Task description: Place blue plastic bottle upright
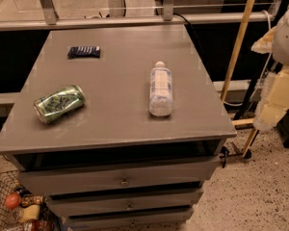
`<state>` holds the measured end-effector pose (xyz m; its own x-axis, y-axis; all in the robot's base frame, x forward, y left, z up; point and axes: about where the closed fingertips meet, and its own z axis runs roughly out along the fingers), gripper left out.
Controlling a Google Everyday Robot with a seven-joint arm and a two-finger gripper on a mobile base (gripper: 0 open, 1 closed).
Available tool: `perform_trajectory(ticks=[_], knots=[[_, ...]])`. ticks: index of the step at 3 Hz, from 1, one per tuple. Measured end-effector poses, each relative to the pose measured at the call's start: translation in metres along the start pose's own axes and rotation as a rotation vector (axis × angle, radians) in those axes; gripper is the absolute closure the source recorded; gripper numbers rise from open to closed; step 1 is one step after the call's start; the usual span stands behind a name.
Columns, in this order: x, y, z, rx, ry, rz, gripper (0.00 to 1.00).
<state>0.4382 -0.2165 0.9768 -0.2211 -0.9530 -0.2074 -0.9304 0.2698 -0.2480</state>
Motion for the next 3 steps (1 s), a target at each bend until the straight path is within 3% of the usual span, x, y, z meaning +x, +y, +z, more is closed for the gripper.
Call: perform_trajectory(ticks=[1, 2, 3], knots=[[-0.001, -0.002, -0.001, 0.005, -0.008, 0.004, 0.00], [-0.010, -0.024, 0.010, -0.006, -0.006, 0.068, 0.00], [-0.044, -0.090, 0.050, -0.054, -0.026, 0.280, 0.00]])
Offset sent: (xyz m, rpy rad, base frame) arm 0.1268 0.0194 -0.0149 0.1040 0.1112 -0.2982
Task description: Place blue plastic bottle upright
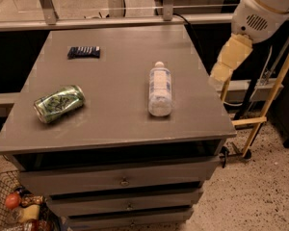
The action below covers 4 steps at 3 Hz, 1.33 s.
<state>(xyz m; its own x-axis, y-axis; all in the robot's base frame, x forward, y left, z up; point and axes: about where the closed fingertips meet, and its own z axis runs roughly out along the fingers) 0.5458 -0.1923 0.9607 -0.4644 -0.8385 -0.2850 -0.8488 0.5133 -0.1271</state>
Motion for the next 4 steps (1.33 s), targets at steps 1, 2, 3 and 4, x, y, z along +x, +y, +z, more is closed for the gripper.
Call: perform_trajectory(ticks=[1, 2, 3, 4], knots=[[-0.025, -0.022, 0.022, -0.034, -0.068, 0.180, 0.00], [-0.028, -0.024, 0.026, -0.041, -0.072, 0.287, 0.00], [-0.042, -0.017, 0.028, 0.024, -0.028, 0.317, 0.00], [-0.062, -0.004, 0.048, 0.071, 0.067, 0.416, 0.00]])
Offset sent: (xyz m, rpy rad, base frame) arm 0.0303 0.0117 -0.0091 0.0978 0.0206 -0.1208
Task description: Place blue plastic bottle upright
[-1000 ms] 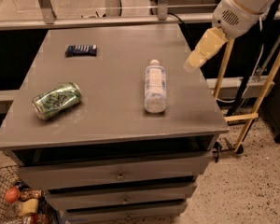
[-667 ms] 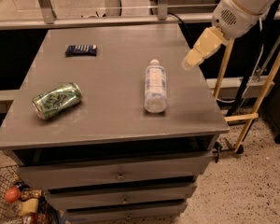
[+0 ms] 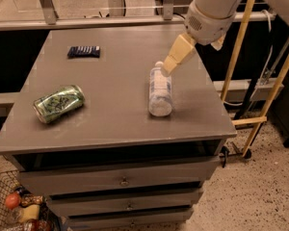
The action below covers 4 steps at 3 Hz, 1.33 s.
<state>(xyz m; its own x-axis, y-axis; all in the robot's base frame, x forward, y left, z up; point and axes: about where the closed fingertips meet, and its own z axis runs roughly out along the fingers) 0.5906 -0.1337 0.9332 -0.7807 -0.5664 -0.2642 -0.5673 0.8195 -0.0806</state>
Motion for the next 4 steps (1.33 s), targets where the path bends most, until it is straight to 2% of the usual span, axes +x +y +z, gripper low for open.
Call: perform_trajectory(ticks=[1, 2, 3, 4], knots=[[-0.014, 0.011, 0.015, 0.019, 0.036, 0.115, 0.00], [-0.030, 0.022, 0.025, 0.007, 0.038, 0.182, 0.00], [-0.046, 0.031, 0.037, 0.015, 0.061, 0.212, 0.00], [-0.064, 0.039, 0.062, 0.028, 0.110, 0.224, 0.00]])
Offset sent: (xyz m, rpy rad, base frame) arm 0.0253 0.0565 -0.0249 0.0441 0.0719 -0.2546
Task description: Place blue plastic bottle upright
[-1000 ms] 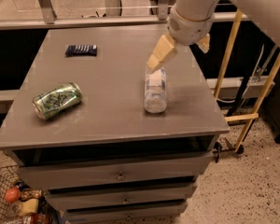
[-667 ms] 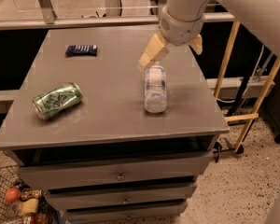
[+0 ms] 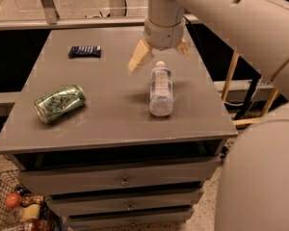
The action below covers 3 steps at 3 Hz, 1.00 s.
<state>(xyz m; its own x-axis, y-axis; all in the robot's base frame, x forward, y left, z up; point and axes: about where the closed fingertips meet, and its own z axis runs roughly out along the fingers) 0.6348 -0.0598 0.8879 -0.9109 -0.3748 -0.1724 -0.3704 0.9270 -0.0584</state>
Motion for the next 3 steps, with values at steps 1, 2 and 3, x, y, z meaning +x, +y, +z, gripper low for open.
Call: perform_trajectory(ticks=[1, 2, 3], knots=[[-0.006, 0.001, 0.023, 0.015, 0.043, 0.038, 0.00], [-0.003, -0.003, 0.043, 0.017, 0.080, 0.086, 0.00], [0.002, -0.008, 0.053, 0.019, 0.092, 0.116, 0.16]])
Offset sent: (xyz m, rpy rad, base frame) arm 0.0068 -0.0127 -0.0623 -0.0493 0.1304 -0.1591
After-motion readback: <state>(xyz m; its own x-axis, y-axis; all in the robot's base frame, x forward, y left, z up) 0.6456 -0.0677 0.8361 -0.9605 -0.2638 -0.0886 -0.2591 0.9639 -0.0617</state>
